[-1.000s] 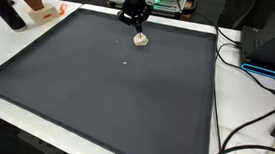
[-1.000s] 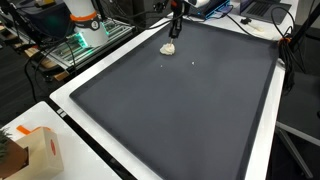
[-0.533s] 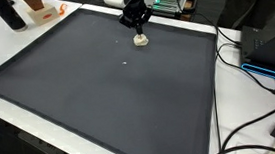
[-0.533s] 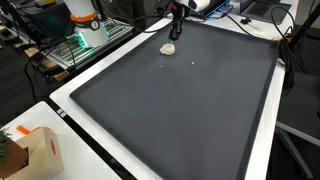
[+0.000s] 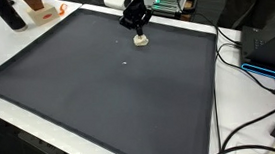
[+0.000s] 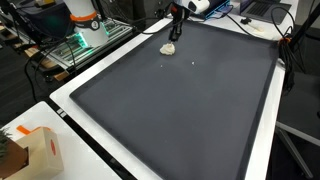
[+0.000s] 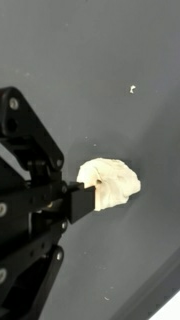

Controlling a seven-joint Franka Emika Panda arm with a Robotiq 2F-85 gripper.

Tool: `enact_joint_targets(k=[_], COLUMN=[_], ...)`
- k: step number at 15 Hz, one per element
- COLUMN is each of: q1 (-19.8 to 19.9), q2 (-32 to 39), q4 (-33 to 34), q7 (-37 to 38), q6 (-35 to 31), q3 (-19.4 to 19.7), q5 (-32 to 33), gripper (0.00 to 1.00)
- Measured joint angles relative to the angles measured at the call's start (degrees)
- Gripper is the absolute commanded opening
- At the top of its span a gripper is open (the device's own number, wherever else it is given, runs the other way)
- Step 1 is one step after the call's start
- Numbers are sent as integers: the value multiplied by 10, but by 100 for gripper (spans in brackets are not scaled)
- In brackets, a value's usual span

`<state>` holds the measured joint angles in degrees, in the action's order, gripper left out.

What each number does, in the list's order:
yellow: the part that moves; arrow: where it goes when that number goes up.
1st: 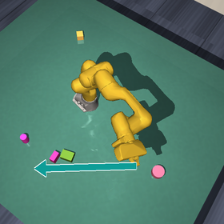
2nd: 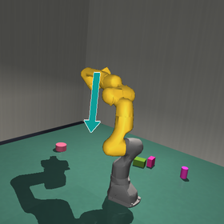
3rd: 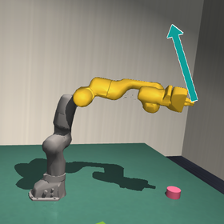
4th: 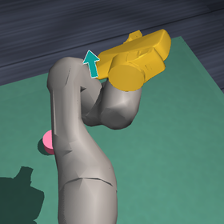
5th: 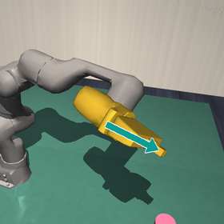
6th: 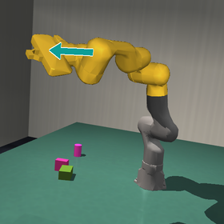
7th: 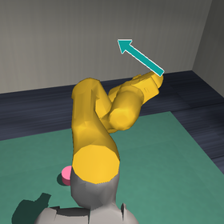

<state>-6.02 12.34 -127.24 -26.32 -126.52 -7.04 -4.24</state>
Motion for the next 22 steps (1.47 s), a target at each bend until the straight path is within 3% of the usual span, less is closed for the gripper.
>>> enact_joint_targets(k=[9, 21, 22], q1=[-4, -22, -23], q2=[-42, -170, -178], q4=[-2, -5, -5], q7=[11, 128, 133], q6=[0, 47, 56], q3=[-16, -21, -21], q5=[3, 69, 77], gripper=[3, 3, 13])
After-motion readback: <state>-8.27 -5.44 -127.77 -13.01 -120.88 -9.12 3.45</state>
